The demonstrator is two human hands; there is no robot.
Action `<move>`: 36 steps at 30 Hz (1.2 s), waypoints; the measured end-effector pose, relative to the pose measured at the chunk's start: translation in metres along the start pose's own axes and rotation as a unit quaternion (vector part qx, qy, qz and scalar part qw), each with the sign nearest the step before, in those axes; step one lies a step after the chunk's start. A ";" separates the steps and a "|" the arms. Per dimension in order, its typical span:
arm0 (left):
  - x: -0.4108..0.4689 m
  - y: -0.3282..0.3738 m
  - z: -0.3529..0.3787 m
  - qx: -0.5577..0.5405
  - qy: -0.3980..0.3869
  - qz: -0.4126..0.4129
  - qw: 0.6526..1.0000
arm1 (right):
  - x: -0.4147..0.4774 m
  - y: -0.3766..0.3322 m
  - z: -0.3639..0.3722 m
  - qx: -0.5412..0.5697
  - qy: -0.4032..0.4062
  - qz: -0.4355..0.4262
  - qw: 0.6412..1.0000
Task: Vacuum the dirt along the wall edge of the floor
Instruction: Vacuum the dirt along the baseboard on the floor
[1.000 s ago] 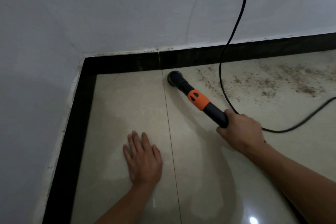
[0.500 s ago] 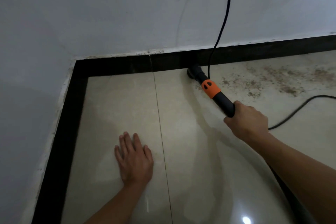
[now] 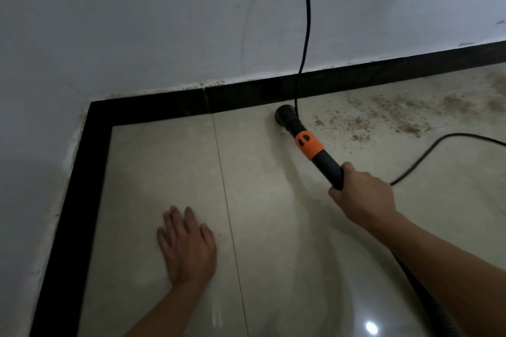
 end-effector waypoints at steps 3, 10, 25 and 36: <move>0.001 -0.001 0.000 0.006 0.004 0.000 1.000 | 0.020 -0.009 -0.002 -0.008 -0.001 -0.020 1.000; 0.003 0.000 0.002 0.012 -0.001 0.006 1.000 | 0.052 0.033 -0.009 0.023 0.016 0.049 0.998; 0.007 0.010 -0.003 0.004 -0.023 0.034 0.999 | -0.033 -0.008 0.003 0.003 -0.024 -0.001 1.000; 0.006 0.008 -0.002 0.008 -0.031 0.033 0.999 | -0.029 0.056 -0.003 0.022 0.001 0.088 0.996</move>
Point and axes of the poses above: each hand's wrist, its own x-axis towards the middle knuckle, its own z-axis out of the palm, y = z × x, the point moved 7 cm from there along x, towards the middle knuckle, and after that the axes turned 5 degrees about -y, right-handed, at the moved point
